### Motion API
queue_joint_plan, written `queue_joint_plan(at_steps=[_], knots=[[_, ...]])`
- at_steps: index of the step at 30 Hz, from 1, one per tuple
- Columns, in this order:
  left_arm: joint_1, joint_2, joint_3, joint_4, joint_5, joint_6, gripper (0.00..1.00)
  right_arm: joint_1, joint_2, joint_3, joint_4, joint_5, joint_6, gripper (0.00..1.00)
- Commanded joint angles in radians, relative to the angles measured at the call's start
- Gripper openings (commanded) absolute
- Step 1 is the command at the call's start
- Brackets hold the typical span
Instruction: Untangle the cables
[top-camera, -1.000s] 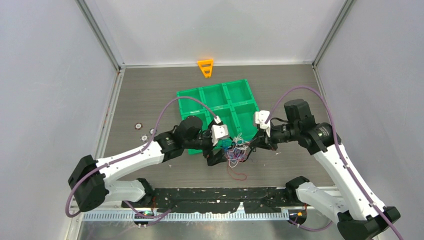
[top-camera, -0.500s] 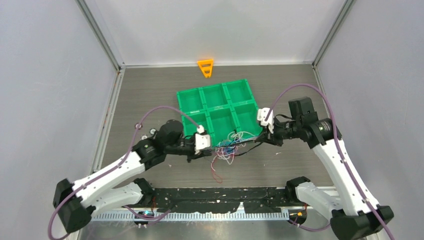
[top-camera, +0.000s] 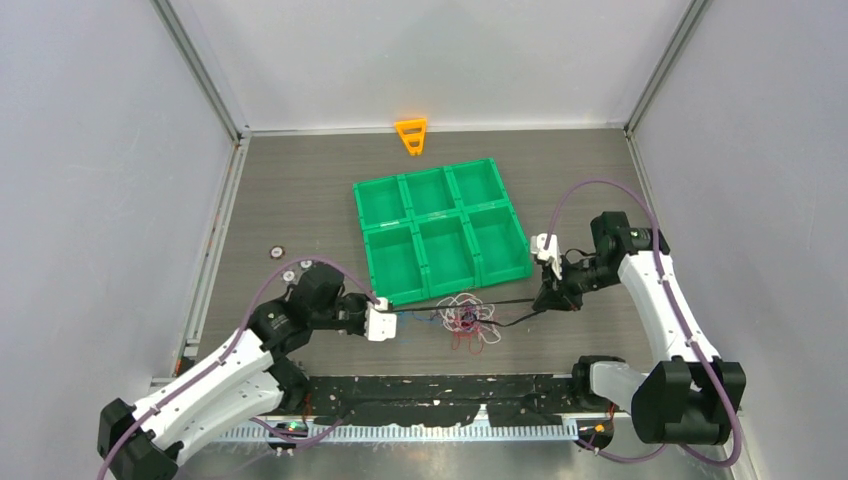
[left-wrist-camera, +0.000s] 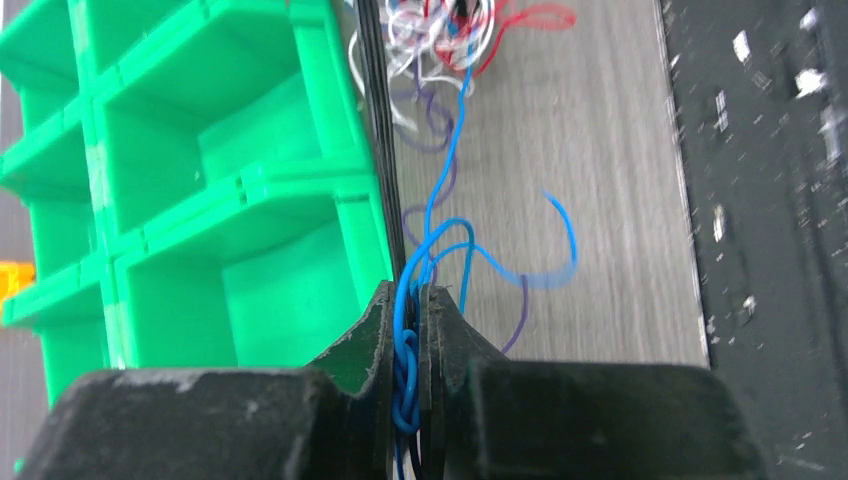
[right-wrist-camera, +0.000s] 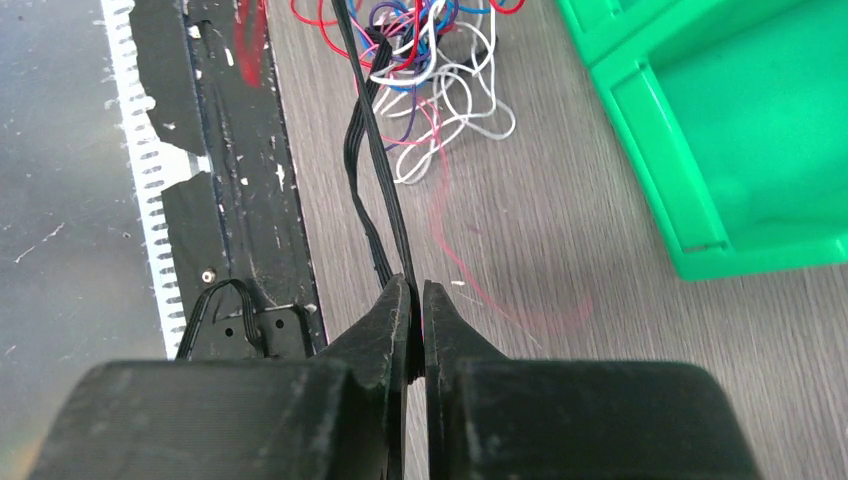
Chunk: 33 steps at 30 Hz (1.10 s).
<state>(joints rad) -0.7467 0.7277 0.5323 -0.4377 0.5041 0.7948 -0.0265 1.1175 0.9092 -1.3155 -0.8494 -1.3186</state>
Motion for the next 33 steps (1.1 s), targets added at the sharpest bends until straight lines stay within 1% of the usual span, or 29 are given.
queue_joint_plan(at_steps=[1,2,4,6,7,11,12,13,15,16,18,19,20,21,23,24,27,29,33], knots=[[0.153,-0.058,-0.083,-0.433,-0.238,0.157,0.0,-0.194,0.02,0.017,0.072,0.436,-0.158,0.05],[0.171,-0.067,-0.088,-0.441,-0.244,0.174,0.0,-0.231,0.039,0.044,0.044,0.433,-0.171,0.05],[0.182,-0.07,-0.091,-0.447,-0.239,0.183,0.0,-0.255,0.061,0.101,-0.021,0.395,-0.188,0.05],[0.182,-0.059,-0.08,-0.444,-0.183,0.179,0.0,-0.254,0.066,0.149,-0.092,0.312,-0.168,0.05],[0.183,-0.044,-0.07,-0.43,-0.154,0.156,0.0,-0.247,0.06,0.163,-0.125,0.243,-0.15,0.05],[0.181,0.053,-0.002,-0.398,-0.111,0.097,0.01,-0.106,-0.003,0.239,-0.143,0.11,0.02,0.05],[0.181,0.073,0.025,-0.408,-0.1,0.088,0.1,-0.066,-0.018,0.257,-0.136,0.093,0.078,0.05],[0.182,0.082,0.057,-0.423,-0.08,0.074,0.18,-0.051,-0.044,0.267,-0.124,0.062,0.106,0.05],[0.181,0.067,0.124,-0.428,-0.013,0.019,0.32,-0.019,-0.069,0.306,-0.121,0.021,0.164,0.05],[0.18,0.049,0.145,-0.413,0.029,-0.02,0.45,-0.008,-0.073,0.334,-0.122,0.011,0.194,0.05],[0.169,0.007,0.164,-0.32,0.105,-0.127,0.81,-0.006,-0.082,0.373,-0.125,-0.021,0.223,0.05],[0.143,-0.003,0.156,-0.246,0.117,-0.178,0.92,-0.003,-0.084,0.383,-0.128,-0.04,0.23,0.05],[0.09,0.001,0.147,-0.149,0.083,-0.235,0.95,-0.002,-0.085,0.393,-0.119,-0.054,0.245,0.05],[-0.009,0.016,0.135,-0.023,-0.01,-0.287,0.95,0.001,-0.087,0.391,-0.113,-0.059,0.258,0.05],[-0.144,0.099,0.138,0.126,-0.122,-0.308,0.95,0.006,-0.089,0.372,-0.093,-0.056,0.267,0.05],[-0.183,0.154,0.149,0.191,-0.132,-0.321,0.94,0.007,-0.088,0.366,-0.082,-0.049,0.268,0.05],[-0.265,0.39,0.239,0.314,-0.167,-0.37,0.92,0.008,-0.086,0.354,-0.082,-0.042,0.269,0.05],[-0.295,0.536,0.314,0.369,-0.206,-0.401,0.92,0.009,-0.092,0.36,-0.084,-0.042,0.275,0.05],[-0.345,0.752,0.421,0.459,-0.238,-0.388,0.94,0.01,-0.112,0.378,-0.063,-0.04,0.318,0.05]])
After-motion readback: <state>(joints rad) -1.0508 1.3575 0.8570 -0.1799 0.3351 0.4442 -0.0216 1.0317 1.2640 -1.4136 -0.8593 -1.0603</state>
